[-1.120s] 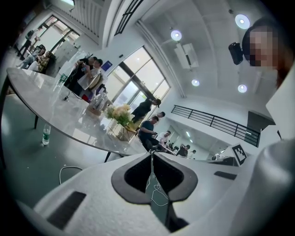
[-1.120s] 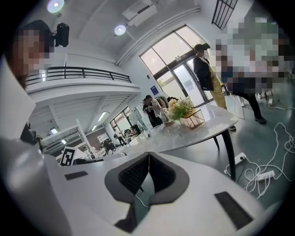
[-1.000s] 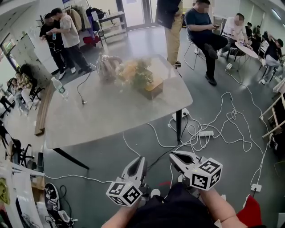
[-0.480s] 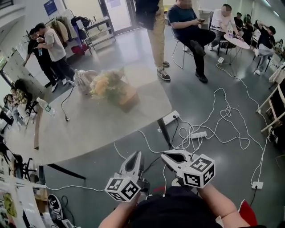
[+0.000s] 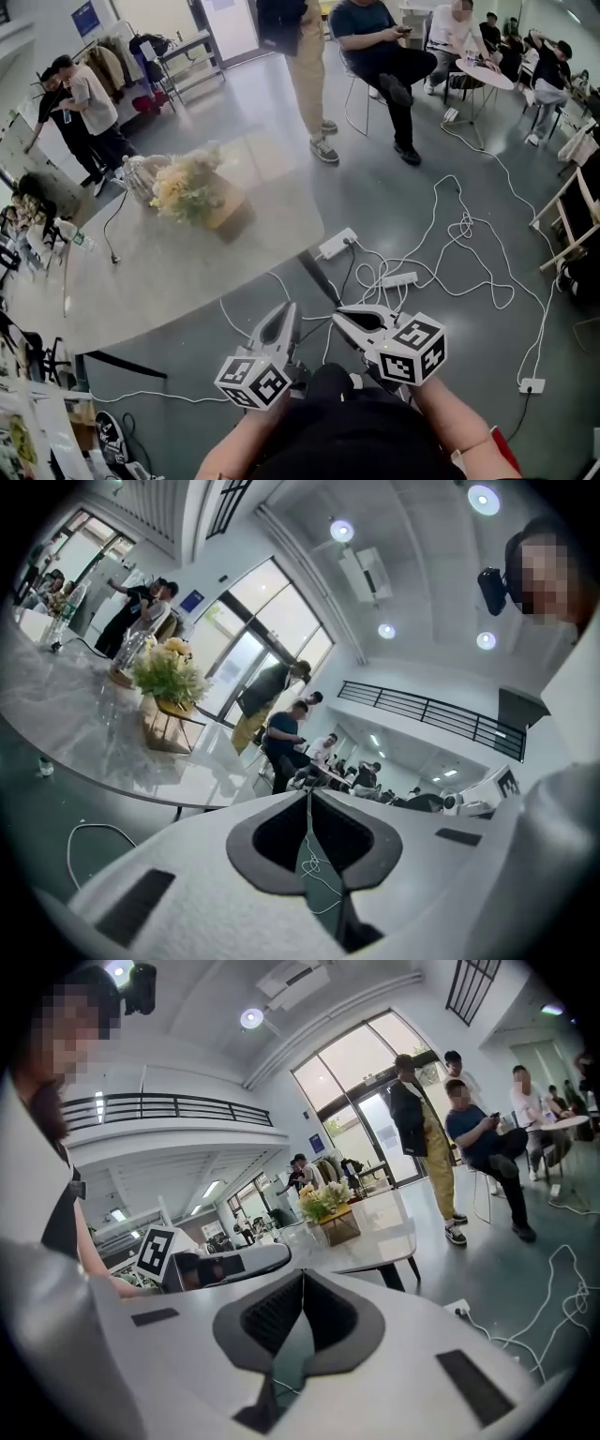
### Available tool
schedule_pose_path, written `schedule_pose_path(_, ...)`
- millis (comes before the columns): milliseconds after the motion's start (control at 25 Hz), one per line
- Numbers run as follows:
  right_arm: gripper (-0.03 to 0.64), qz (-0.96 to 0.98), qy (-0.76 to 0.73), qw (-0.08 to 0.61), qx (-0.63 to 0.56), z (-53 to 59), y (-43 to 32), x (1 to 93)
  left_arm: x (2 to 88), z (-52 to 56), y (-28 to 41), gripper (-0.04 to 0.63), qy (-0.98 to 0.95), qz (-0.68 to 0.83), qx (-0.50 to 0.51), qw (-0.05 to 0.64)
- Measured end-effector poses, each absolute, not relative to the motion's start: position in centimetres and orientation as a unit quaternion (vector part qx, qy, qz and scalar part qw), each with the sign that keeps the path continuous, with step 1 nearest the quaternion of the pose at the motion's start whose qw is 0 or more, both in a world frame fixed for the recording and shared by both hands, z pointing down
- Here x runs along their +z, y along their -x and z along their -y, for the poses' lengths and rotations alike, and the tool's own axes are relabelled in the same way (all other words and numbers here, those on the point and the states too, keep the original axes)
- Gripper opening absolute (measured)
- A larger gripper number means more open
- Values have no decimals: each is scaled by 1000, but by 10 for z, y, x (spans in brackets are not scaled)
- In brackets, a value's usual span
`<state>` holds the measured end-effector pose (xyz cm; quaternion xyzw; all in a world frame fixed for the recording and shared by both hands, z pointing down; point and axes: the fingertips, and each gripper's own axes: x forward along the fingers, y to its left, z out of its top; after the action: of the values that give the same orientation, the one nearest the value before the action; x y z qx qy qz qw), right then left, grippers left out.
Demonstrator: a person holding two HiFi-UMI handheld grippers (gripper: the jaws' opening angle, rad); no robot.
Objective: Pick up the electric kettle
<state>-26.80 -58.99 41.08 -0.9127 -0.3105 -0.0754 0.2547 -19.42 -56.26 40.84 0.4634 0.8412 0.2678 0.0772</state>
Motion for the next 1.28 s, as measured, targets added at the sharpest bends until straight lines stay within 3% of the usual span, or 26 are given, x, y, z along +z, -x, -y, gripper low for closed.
schedule_pose_path(520, 6, 345, 892, 282, -74, 548, 340, 434, 436, 515, 274, 18, -440, -852, 281, 41)
schedule_pose_path(1280, 6, 294, 917, 253, -93, 390, 377, 426, 444, 377, 303, 18, -496, -815, 288, 82)
